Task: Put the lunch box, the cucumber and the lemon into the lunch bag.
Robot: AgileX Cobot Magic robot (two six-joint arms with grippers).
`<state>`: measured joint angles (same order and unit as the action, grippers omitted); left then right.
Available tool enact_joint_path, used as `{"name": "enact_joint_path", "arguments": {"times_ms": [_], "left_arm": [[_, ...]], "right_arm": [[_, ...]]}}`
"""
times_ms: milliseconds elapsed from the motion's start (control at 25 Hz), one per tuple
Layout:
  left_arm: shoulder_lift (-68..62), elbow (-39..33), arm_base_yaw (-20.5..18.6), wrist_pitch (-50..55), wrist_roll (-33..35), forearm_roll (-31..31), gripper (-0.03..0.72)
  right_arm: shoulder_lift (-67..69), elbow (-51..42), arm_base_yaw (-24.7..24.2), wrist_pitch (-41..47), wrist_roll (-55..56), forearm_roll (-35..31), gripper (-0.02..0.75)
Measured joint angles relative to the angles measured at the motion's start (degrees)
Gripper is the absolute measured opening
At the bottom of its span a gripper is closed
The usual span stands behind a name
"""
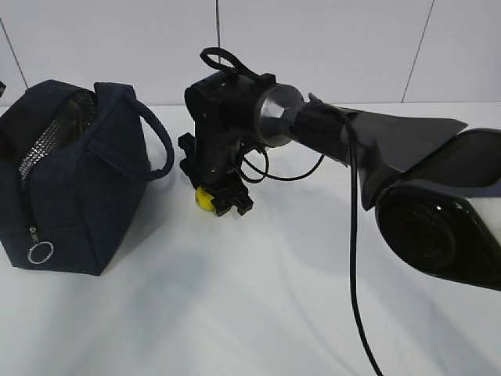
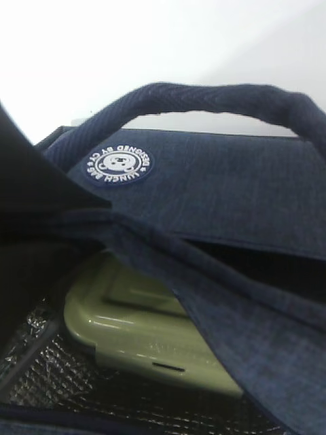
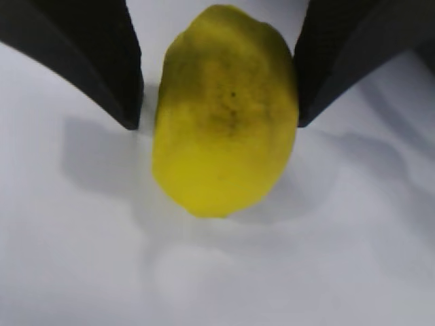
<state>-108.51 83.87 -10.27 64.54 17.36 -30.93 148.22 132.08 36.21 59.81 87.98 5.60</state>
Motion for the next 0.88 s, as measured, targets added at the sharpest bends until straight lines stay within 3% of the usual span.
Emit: {"name": "enact_joint_path", "arguments": {"times_ms": [280,520,880], "left_arm": [[0.0,0.0,0.0,0.0,0.12,-0.09,0.004],[0.0,0.0,0.0,-0.47,0.24,-0.09,0.004],[0.0,0.0,0.0,-0.59,0.42,-0.09,0.004]], "right_arm": [[0.0,0.0,0.0,0.0,0.1,0.21,0.506],[0.0,0.0,0.0,0.0,0.1,1.14,0.392],[0.0,0.3,0.0,1.97,-4.51,3.69,0.369]]}}
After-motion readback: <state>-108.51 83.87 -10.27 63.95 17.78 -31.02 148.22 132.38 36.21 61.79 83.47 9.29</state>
